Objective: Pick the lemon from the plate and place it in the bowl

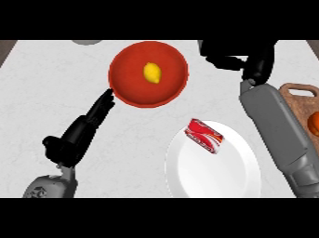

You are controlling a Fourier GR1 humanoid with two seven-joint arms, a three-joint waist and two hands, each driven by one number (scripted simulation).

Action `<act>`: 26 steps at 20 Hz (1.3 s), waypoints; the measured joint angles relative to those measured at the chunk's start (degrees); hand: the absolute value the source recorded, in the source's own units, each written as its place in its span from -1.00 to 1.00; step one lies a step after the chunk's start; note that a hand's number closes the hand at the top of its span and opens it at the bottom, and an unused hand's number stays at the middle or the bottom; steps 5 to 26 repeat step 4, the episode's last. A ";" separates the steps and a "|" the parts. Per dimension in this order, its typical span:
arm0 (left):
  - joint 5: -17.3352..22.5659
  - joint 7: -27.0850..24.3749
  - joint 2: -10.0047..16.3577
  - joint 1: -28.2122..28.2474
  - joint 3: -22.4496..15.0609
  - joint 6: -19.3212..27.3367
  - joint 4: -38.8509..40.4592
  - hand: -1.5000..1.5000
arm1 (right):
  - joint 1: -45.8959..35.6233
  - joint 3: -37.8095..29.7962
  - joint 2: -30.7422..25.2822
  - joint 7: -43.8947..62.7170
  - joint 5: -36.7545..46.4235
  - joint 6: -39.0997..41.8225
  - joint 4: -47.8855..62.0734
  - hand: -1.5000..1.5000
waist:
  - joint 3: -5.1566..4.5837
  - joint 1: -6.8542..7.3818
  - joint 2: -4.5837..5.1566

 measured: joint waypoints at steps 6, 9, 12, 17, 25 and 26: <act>-0.10 -0.81 -0.03 0.36 0.31 -0.05 0.28 0.00 | 10.73 -0.68 -4.04 -2.20 -3.73 5.20 -11.90 -1.00 | -0.01 -0.18 0.00; -0.10 -0.81 -0.03 0.36 0.31 -0.05 0.28 0.00 | 10.73 -0.68 -4.04 -2.20 -3.73 5.20 -11.90 -1.00 | -0.01 -0.18 0.00; -0.10 -0.81 -0.03 0.36 0.31 -0.05 0.28 0.00 | 10.73 -0.68 -4.04 -2.20 -3.73 5.20 -11.90 -1.00 | -0.01 -0.18 0.00; -0.10 -0.81 -0.03 0.36 0.31 -0.05 0.28 0.00 | 10.73 -0.68 -4.04 -2.20 -3.73 5.20 -11.90 -1.00 | -0.01 -0.18 0.00; -0.10 -0.81 -0.03 0.36 0.31 -0.05 0.28 0.00 | 10.73 -0.68 -4.04 -2.20 -3.73 5.20 -11.90 -1.00 | -0.01 -0.18 0.00; -0.10 -0.81 -0.03 0.36 0.31 -0.05 0.28 0.00 | 10.73 -0.68 -4.04 -2.20 -3.73 5.20 -11.90 -1.00 | -0.01 -0.18 0.00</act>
